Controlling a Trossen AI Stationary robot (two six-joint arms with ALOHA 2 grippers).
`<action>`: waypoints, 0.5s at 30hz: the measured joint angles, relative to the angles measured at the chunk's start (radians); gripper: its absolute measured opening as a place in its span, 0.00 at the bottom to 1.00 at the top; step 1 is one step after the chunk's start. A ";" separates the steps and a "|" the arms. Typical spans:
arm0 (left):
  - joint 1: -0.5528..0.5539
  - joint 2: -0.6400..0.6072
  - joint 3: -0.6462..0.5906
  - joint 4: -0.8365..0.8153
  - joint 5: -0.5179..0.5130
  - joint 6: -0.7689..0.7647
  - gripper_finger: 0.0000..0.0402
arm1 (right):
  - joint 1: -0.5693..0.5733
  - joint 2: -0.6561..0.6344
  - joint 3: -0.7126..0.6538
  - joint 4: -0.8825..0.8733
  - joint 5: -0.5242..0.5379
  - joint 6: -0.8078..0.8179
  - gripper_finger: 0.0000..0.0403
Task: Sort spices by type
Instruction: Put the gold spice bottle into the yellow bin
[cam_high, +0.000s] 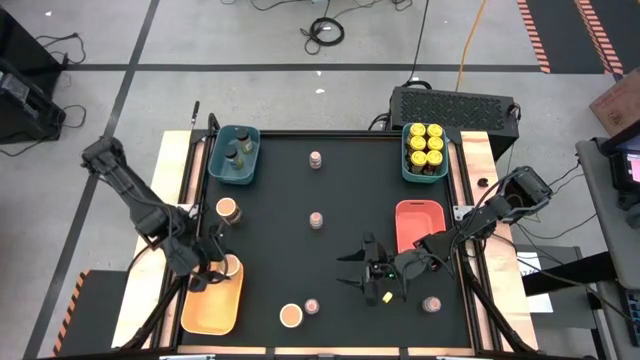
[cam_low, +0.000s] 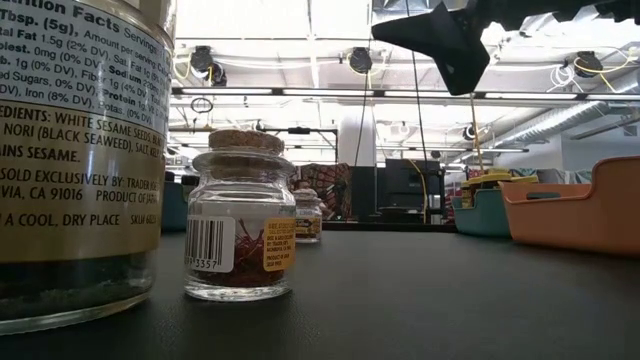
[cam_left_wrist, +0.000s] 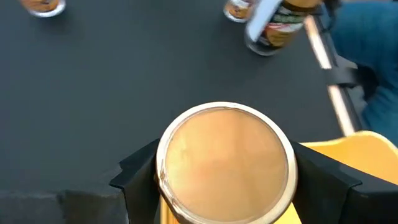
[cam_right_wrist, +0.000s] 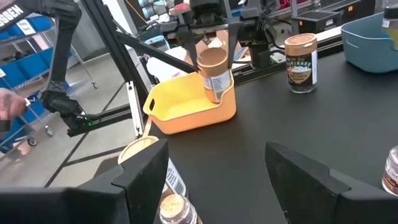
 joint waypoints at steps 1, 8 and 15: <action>-0.006 0.000 -0.006 0.005 -0.019 -0.008 0.69 | 0.000 0.000 0.000 0.002 0.000 0.000 0.65; -0.040 0.000 -0.080 0.066 -0.051 -0.057 0.69 | 0.000 0.000 0.000 0.005 -0.001 -0.001 0.65; -0.061 -0.001 -0.120 0.081 -0.056 -0.127 0.69 | 0.000 0.000 0.000 0.005 -0.005 -0.023 0.65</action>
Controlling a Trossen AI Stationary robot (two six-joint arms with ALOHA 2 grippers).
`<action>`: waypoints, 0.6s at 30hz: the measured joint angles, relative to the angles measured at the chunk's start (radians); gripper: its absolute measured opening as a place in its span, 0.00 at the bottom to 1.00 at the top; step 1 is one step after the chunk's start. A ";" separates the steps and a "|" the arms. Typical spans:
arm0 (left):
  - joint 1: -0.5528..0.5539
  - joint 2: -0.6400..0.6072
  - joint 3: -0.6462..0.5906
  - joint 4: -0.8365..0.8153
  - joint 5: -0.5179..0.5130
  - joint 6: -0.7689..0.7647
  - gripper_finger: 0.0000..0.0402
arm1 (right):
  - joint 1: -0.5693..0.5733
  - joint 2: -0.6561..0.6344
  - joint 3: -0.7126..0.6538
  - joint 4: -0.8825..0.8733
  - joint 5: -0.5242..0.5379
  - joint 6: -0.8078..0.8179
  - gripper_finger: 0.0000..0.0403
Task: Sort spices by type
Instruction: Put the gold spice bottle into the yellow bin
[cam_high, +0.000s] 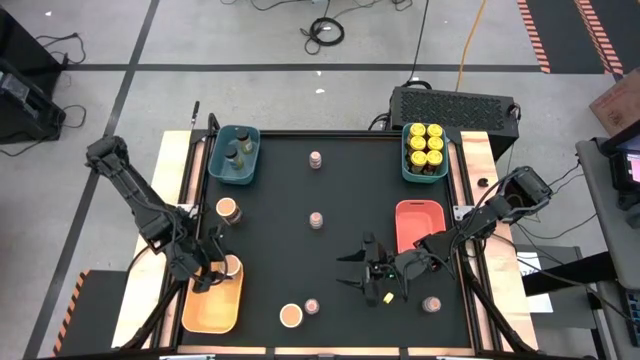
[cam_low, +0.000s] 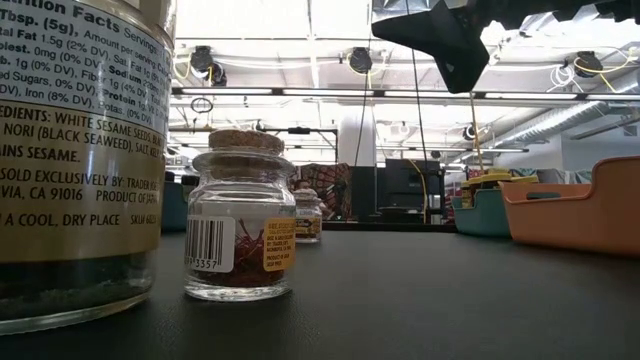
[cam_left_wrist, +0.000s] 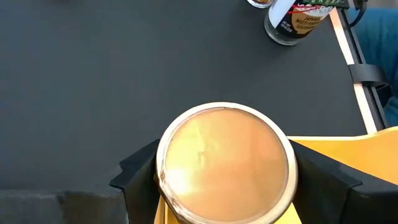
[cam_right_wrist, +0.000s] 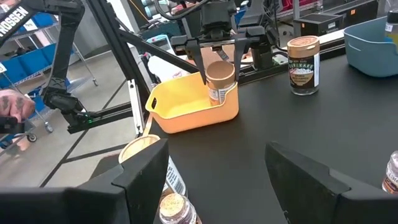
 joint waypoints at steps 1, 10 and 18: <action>-0.001 0.000 0.000 0.000 0.000 0.000 0.69 | 0.000 0.000 0.000 0.000 0.000 -0.001 0.65; -0.001 0.000 0.000 -0.001 0.026 -0.045 0.74 | -0.014 0.000 0.000 0.000 -0.001 -0.002 0.65; -0.001 0.001 -0.003 -0.010 0.033 -0.043 0.79 | -0.027 0.000 0.000 0.000 -0.001 -0.001 0.65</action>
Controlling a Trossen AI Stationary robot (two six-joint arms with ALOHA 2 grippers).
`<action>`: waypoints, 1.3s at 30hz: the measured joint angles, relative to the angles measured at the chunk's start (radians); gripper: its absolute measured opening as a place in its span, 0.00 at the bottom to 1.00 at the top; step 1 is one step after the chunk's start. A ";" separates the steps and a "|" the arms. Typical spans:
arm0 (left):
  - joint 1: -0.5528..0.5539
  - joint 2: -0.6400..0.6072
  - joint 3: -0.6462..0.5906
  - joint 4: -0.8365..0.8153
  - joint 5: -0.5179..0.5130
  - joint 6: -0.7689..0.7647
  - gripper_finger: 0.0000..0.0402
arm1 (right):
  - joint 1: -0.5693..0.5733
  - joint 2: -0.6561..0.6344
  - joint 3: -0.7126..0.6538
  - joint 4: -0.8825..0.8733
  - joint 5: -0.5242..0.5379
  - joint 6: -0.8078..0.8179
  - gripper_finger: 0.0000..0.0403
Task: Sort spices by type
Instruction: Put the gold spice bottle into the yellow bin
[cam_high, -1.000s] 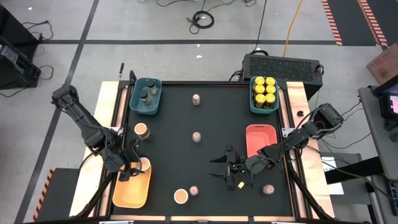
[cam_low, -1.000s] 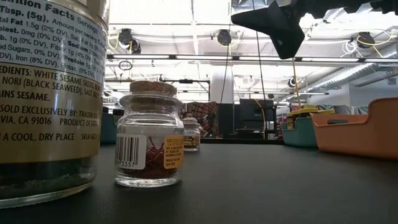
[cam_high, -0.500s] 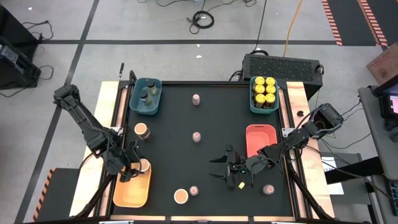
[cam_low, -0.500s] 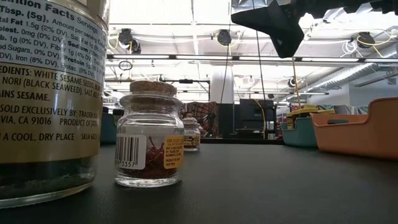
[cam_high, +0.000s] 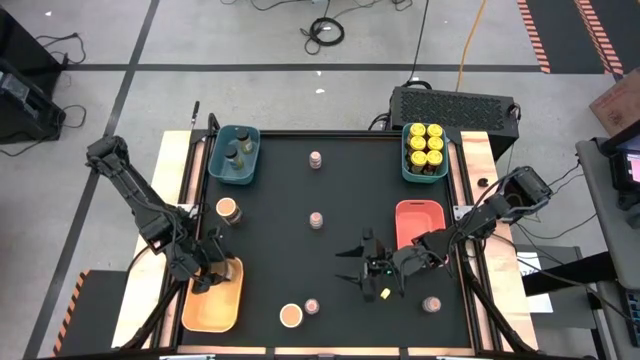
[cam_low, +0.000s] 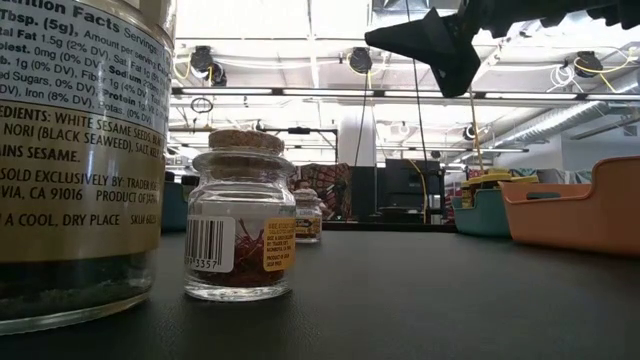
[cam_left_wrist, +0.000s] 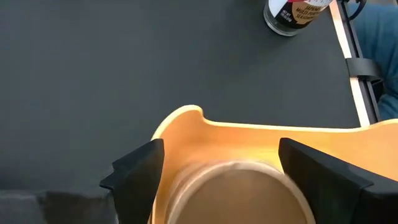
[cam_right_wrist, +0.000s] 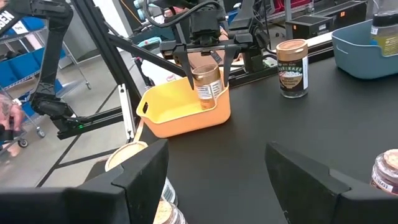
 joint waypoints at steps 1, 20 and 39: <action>0.000 0.000 0.000 0.000 0.000 0.002 0.79 | 0.000 0.000 0.000 0.000 0.000 0.000 0.65; 0.008 0.000 0.132 0.001 -0.113 0.081 0.80 | 0.000 0.000 0.000 0.000 -0.002 -0.002 0.65; 0.545 -0.001 0.568 -0.775 -0.093 -0.209 0.80 | 0.001 0.000 0.000 -0.070 -0.005 -0.015 0.65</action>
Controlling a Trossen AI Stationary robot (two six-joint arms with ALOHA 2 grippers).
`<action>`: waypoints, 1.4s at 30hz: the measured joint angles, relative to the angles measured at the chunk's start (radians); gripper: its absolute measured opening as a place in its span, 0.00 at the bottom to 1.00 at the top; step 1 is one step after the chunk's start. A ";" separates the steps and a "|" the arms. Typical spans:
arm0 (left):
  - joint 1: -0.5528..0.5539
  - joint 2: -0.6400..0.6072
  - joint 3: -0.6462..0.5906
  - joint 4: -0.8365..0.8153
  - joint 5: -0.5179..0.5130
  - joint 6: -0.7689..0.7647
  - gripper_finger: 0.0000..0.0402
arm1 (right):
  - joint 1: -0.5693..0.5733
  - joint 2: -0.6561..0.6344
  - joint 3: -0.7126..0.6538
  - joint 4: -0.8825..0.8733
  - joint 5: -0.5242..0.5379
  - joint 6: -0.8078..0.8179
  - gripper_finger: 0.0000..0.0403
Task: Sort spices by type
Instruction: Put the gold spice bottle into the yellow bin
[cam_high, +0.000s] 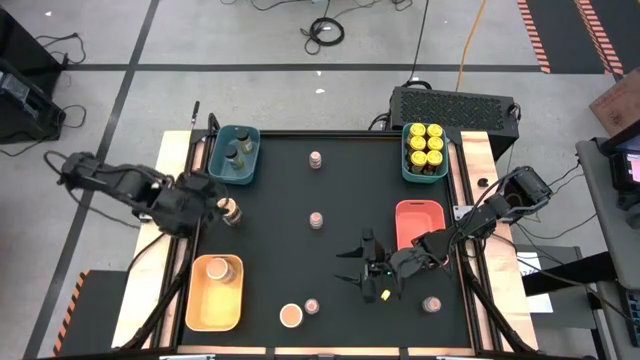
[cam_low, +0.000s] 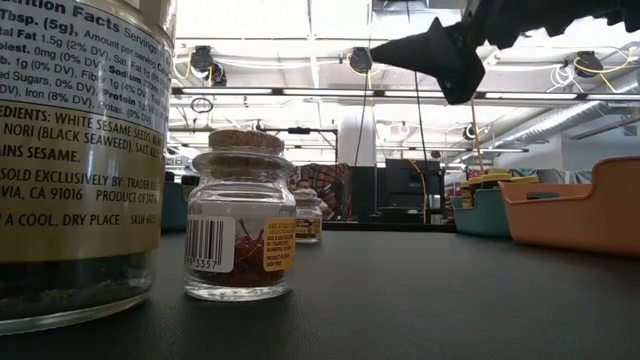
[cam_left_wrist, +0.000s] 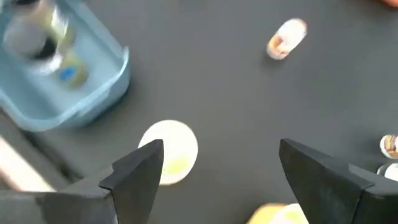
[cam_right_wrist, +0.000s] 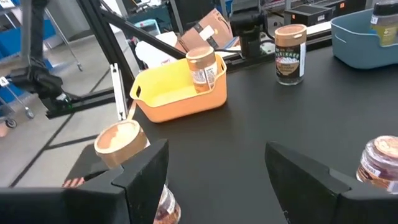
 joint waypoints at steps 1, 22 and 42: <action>0.040 0.000 0.002 -0.016 0.044 0.000 0.80 | 0.000 0.000 0.000 -0.008 0.000 0.000 0.65; 0.540 0.278 0.002 -0.032 0.375 0.509 0.80 | 0.036 0.000 0.000 -0.092 -0.005 -0.024 0.65; 0.572 0.374 -0.084 -0.021 0.374 0.665 0.80 | 0.035 0.000 0.000 -0.128 -0.004 -0.023 0.65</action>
